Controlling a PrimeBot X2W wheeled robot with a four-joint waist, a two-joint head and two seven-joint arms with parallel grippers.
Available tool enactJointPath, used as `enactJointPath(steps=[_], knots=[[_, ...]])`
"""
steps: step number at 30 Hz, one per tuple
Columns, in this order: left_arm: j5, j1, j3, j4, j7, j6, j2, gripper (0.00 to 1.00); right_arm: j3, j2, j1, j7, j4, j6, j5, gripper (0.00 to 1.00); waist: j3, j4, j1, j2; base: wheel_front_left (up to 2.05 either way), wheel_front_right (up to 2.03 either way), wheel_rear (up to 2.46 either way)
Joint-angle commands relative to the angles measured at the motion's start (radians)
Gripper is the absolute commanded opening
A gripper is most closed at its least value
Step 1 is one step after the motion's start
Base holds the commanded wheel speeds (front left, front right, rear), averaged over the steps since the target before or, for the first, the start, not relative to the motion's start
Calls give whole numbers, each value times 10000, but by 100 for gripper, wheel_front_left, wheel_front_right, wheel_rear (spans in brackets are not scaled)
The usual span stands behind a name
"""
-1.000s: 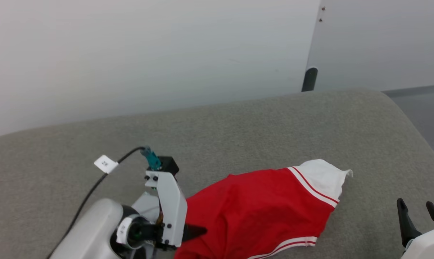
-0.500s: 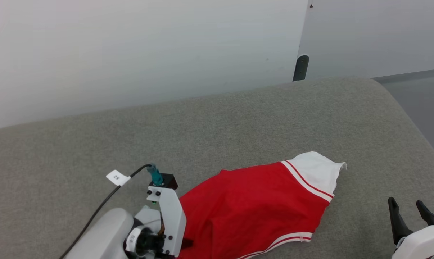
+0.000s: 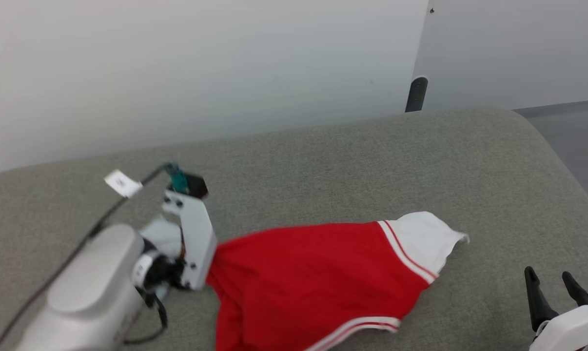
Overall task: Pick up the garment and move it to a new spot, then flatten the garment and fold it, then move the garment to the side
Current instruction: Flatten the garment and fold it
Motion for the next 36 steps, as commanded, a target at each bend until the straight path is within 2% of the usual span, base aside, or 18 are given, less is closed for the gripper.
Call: enactJointPath(steps=[1, 7, 12, 18, 19, 20, 21, 22, 30, 36], knots=[[231, -330, -18, 104, -235, -143, 109, 0, 6, 22, 62, -45, -22, -5, 10, 100, -4, 23, 0, 0, 0, 0, 0], [997, -1638, -369, 872, -1369, -596, 308, 0, 274, 36, 19, 24, -29, -5, 32, 100, 83, -64, 0, 0, 0, 0, 0], [1455, -2374, -795, 1662, -2335, -704, 311, 0, 442, 37, -77, 56, -24, -5, 44, 100, 203, -244, 0, 0, 0, 0, 0], [1024, -2547, -1130, 3218, -3146, -734, -152, 0, 663, 42, -133, 11, 75, -5, 94, 100, 392, -555, 0, 0, 0, 0, 0], [916, -2486, -1196, 3401, -3265, -733, -212, 21, 685, 42, -125, -8, 89, -5, 104, 100, 410, -588, 0, 0, 0, 0, 0], [785, -2433, -1259, 3573, -3385, -734, -268, 49, 704, 44, -108, -9, 101, -5, 91, 100, 418, -610, 0, 0, 0, 0, 0], [638, -2369, -1312, 3708, -3478, -735, -321, 81, 720, 49, -83, -30, 115, -5, 76, 100, 415, -628, 0, 0, 0, 0, 0], [474, -2309, -1358, 3813, -3527, -736, -367, 100, 718, 51, -52, -37, 133, -5, 92, 100, 402, -637, 0, 0, 0, 0, 0], [-424, -2327, -1725, 3604, -3986, -739, -167, 100, 488, 69, 193, -224, 0, -5, 82, 100, 192, -333, 0, 0, 0, 0, 0], [-1026, -2126, -1777, 3208, -3083, -738, 31, 100, 376, 80, 291, -661, -291, -5, -81, 100, 79, -8, 0, 0, 0, 0, 0]])
